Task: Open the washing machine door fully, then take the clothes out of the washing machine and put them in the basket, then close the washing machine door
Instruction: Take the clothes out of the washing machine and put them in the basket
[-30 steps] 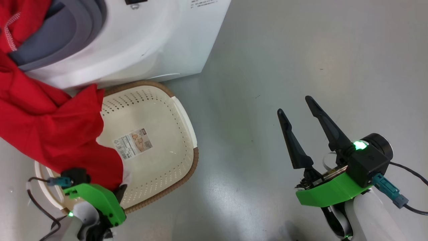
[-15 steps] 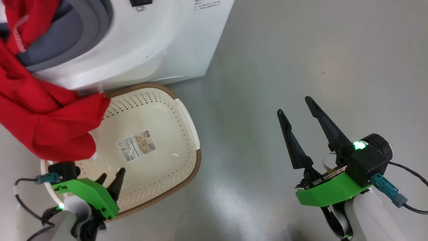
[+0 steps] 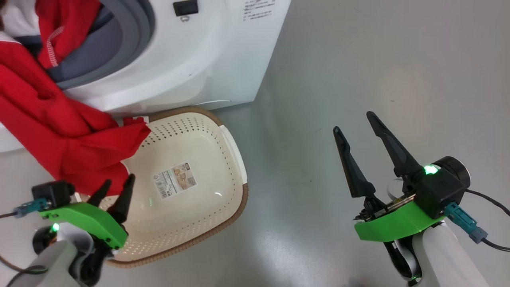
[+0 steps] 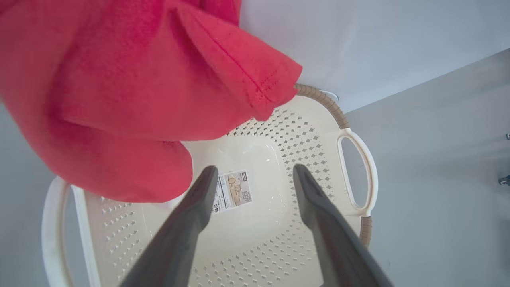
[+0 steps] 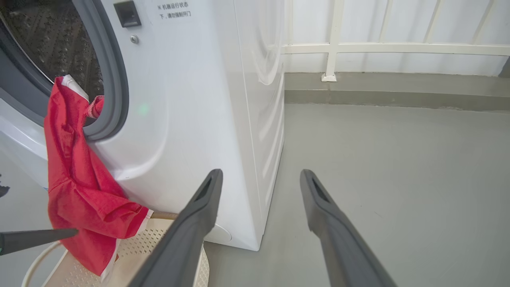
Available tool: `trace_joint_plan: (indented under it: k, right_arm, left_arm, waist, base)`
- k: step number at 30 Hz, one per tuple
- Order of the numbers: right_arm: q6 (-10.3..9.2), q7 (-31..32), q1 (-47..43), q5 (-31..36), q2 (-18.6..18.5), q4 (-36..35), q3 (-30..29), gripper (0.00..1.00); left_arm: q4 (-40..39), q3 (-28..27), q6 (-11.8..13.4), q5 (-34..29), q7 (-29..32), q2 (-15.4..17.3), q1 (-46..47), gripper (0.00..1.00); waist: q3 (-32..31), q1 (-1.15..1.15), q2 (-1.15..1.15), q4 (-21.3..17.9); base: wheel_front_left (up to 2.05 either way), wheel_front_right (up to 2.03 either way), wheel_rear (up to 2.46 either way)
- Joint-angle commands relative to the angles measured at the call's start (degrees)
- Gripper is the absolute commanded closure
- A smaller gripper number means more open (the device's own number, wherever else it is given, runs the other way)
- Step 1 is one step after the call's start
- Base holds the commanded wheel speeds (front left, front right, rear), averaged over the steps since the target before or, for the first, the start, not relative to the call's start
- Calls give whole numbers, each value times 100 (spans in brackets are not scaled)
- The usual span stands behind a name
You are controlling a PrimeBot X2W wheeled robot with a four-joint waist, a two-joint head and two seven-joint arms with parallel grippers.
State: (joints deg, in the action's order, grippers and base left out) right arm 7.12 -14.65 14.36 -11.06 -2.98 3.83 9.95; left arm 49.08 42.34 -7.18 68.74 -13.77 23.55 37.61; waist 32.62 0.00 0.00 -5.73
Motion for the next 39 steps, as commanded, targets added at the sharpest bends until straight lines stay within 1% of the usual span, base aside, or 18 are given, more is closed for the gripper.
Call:
trace_joint_plan:
  k: [1, 3, 5, 6, 10, 16, 21, 23, 30, 39]
  right_arm:
    - [36, -35, -88, -52, 11, -114, 81, 0]
    - [36, -35, -104, -46, 11, -118, 54, 0]
    - [36, -35, -112, -40, 11, -121, 29, 0]
    - [36, -35, -112, -40, 11, -121, 29, 0]
    - [36, -35, -113, -22, 11, -119, 3, 0]
    - [36, -35, -110, 6, 11, -103, -18, 0]
    - [36, -35, -115, 18, 11, -92, -30, 0]
    - [36, -35, -116, 22, 11, -89, -37, 0]
    - [36, -35, -128, 33, 11, -65, -61, 0]
    - [36, -35, -172, 43, 11, -41, -91, 0]
  left_arm:
    - [-193, -248, -31, -20, -96, 349, -135, 0]
    - [-365, -419, -31, -90, -115, 452, -177, 0]
    - [-594, -775, -31, -272, -119, 540, -228, 0]
    - [-594, -775, -31, -272, -119, 540, -228, 0]
    - [-1135, -1558, -31, -801, -121, 582, -503, 0]
    - [-2006, -2649, -23, -1642, -122, 449, -1011, 0]
    - [-2785, -3336, 44, -2332, -122, 304, -1446, 0]
    - [-3063, -3570, 51, -2517, -122, 228, -1618, 0]
    - [-3716, -4241, 172, -3121, -122, 75, -2078, 0]
    - [-4184, -4611, 308, -3400, -122, -133, -2571, 0]
  waist:
    - [-35, 0, 0, 40]
    - [-48, 0, 0, 70]
    - [-54, 0, 0, 104]
    - [-54, 0, 0, 104]
    - [-70, 0, 0, 158]
    - [-111, 0, 0, 222]
    - [-143, 0, 0, 257]
    - [-155, 0, 0, 268]
    - [-229, 0, 0, 294]
    - [-306, 0, 0, 337]
  base:
    - [0, 0, 0]
    - [0, 0, 0]
    - [0, 0, 0]
    - [0, 0, 0]
    - [0, 0, 0]
    - [0, 0, 0]
    - [0, 0, 0]
    - [0, 0, 0]
    - [0, 0, 0]
    - [0, 0, 0]
